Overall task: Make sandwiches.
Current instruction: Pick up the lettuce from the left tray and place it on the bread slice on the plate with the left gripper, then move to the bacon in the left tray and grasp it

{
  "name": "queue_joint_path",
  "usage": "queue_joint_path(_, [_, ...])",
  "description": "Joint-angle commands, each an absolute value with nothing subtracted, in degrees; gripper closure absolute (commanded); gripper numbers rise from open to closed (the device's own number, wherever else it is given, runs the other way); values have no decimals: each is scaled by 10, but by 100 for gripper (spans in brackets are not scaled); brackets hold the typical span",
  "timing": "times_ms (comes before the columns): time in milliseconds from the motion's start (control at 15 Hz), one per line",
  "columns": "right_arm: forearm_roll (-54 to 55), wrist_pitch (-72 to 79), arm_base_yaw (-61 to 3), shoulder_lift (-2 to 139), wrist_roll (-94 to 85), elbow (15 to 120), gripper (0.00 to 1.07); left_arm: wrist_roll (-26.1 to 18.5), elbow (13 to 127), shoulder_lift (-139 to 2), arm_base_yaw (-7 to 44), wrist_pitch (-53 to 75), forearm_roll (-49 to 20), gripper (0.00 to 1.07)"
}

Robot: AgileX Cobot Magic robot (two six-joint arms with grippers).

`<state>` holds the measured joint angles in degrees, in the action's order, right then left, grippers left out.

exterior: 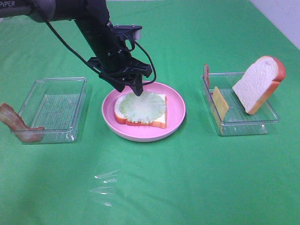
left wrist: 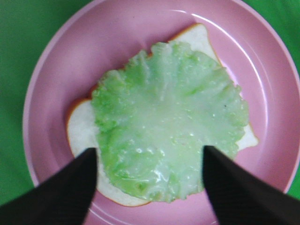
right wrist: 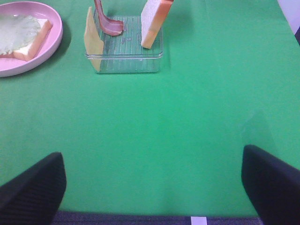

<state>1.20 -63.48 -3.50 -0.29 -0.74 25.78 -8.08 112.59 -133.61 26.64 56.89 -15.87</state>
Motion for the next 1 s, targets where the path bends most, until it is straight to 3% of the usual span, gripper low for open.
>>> queue_joint_path(67, [13, -631, -35, -18, -13, 260, 9, -23, 1125, -1318, 269, 576, -115, 5])
queue_joint_path(400, [13, -631, -35, -18, -13, 260, 9, -13, 1168, -1293, 269, 682, -100, 5])
queue_joint_path(733, [13, -631, -35, -18, -13, 260, 9, 50, 1200, -1257, 268, 757, -32, 6])
queue_joint_path(1000, [13, -631, -35, -18, -13, 260, 9, 102, 1069, -1144, 210, 757, -6, 6])
